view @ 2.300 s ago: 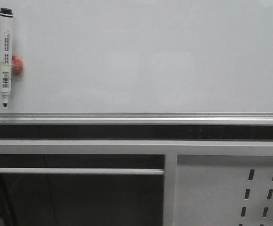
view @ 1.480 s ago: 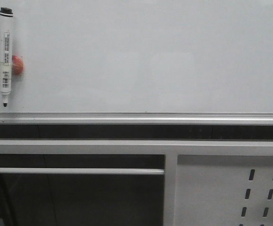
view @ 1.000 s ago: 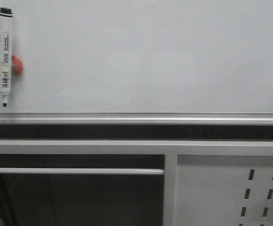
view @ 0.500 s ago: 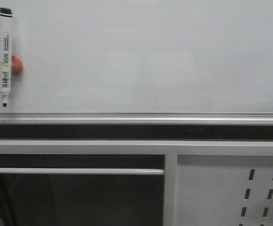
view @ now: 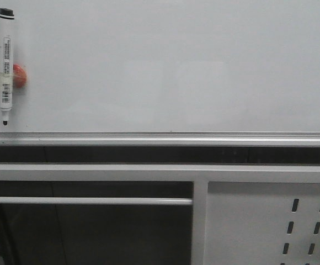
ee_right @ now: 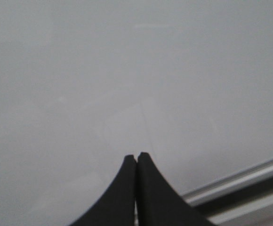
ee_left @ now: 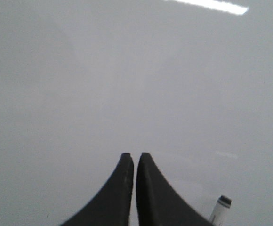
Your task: Write number 1 on whiteboard
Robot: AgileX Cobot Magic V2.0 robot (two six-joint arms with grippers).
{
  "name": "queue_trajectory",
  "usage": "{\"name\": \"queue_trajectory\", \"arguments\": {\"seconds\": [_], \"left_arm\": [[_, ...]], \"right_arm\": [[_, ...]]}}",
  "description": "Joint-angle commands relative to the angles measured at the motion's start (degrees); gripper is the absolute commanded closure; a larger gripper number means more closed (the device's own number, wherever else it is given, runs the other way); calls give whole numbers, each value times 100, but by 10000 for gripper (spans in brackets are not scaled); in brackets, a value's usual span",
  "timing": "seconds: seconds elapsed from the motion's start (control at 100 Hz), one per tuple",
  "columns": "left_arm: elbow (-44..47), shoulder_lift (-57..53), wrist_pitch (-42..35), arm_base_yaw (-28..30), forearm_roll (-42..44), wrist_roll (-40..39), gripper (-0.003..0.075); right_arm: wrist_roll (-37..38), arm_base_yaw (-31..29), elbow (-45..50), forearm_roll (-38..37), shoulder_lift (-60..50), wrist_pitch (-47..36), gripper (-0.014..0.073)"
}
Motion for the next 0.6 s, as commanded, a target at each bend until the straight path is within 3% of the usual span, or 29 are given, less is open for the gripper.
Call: {"name": "queue_trajectory", "arguments": {"seconds": [0.0, 0.11, 0.2, 0.38, 0.49, 0.59], "left_arm": [[-623, 29, 614, 8, 85, -93, 738], [-1195, 472, 1244, 8, 175, -93, 738], [-1591, 991, 1244, -11, 175, -82, 738], [-2593, 2140, 1440, -94, 211, -54, 738], [-3081, 2773, 1342, -305, 219, -54, 738], [-3167, 3264, 674, -605, 233, -54, 738]], "right_arm": [[15, -25, -140, -107, -34, 103, 665], [15, 36, -514, -107, 261, 432, 665], [-40, 240, -892, -116, 608, 790, 665], [-1311, 798, -1962, -133, 1372, 1728, 665], [-1723, 1092, -2405, -133, 1765, 2144, 665], [-1778, 1247, -2533, -133, 2033, 2245, 665]]}}
